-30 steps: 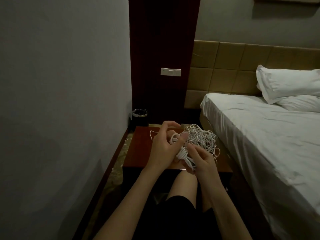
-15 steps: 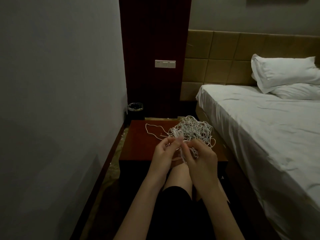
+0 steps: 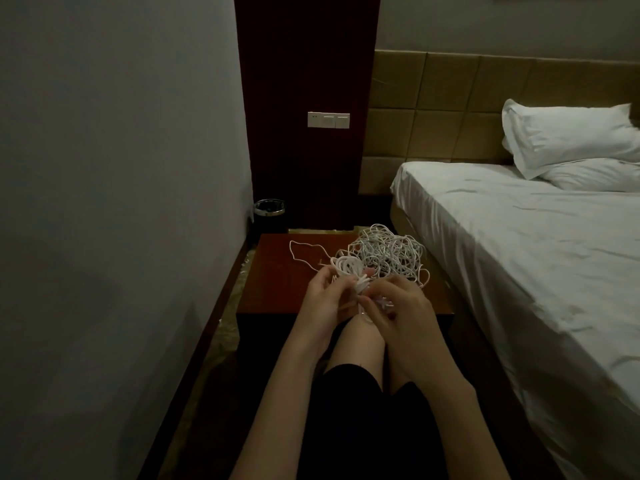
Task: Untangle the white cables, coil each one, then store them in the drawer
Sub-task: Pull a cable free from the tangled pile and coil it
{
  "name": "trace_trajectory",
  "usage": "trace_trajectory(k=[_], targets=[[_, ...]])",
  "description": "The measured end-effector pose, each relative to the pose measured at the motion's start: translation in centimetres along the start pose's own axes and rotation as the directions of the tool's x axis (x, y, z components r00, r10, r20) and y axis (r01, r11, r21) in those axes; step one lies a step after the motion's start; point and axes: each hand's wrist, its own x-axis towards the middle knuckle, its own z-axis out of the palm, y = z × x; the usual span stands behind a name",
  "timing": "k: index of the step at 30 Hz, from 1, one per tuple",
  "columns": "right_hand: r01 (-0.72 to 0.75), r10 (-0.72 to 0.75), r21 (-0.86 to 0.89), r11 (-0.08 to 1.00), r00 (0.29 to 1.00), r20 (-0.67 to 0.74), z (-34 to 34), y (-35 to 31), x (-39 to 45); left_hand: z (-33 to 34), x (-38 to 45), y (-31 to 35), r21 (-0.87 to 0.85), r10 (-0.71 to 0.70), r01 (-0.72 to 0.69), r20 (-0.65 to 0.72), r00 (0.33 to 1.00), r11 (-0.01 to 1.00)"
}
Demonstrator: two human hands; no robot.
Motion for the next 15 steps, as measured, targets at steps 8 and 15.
trace_trajectory(k=[8, 15], targets=[[0.011, -0.012, -0.007, 1.0, 0.964, -0.267, -1.0, -0.2, 0.0, 0.7, -0.5, 0.4, 0.111, 0.115, -0.113, -0.01, 0.993, 0.987], [-0.057, 0.19, 0.573, 0.817, 0.966, -0.175, -1.2, -0.6, -0.1, 1.1, -0.6, 0.1, 0.14, 0.171, -0.166, -0.021, 0.985, 0.976]])
